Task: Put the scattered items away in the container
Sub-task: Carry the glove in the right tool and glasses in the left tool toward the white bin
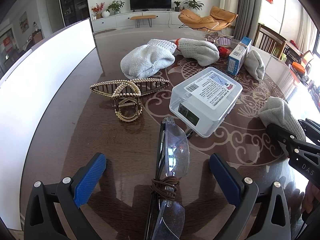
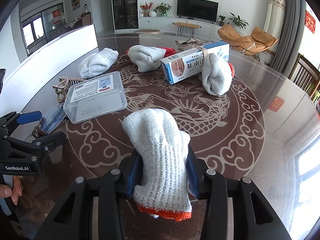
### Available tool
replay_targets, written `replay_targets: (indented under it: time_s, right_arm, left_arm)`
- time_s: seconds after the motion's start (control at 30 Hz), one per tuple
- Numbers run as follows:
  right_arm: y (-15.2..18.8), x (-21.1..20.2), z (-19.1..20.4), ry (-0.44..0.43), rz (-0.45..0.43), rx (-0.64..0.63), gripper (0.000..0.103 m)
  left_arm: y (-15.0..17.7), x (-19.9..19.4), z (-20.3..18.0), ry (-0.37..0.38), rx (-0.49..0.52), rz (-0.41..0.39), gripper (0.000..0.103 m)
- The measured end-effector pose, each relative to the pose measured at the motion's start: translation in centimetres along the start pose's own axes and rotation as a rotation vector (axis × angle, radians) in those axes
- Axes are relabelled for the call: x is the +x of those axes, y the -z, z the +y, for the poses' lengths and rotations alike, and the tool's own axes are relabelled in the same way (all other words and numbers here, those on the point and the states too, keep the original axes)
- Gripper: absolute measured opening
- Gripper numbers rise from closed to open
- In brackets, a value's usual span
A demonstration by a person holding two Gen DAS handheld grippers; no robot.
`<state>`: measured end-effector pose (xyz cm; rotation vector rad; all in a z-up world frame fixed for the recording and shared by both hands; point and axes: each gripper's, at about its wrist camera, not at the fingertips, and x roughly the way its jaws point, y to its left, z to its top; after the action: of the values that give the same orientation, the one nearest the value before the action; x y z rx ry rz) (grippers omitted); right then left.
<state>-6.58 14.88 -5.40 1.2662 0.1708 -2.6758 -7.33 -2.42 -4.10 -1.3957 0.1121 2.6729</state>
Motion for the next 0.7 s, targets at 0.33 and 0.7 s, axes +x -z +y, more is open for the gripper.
replay_targets:
  time_s: [0.33,0.7]
  right_arm:
    - [0.0,0.1,-0.3,-0.001,0.001,0.009,0.046]
    - [0.0,0.2,-0.7,0.005,0.011,0.030,0.064]
  left_arm:
    - [0.1,-0.4,1.4,0.056,0.077,0.043,0.103]
    - [0.3,-0.7,1.4,0.063,0.091,0.069,0.103]
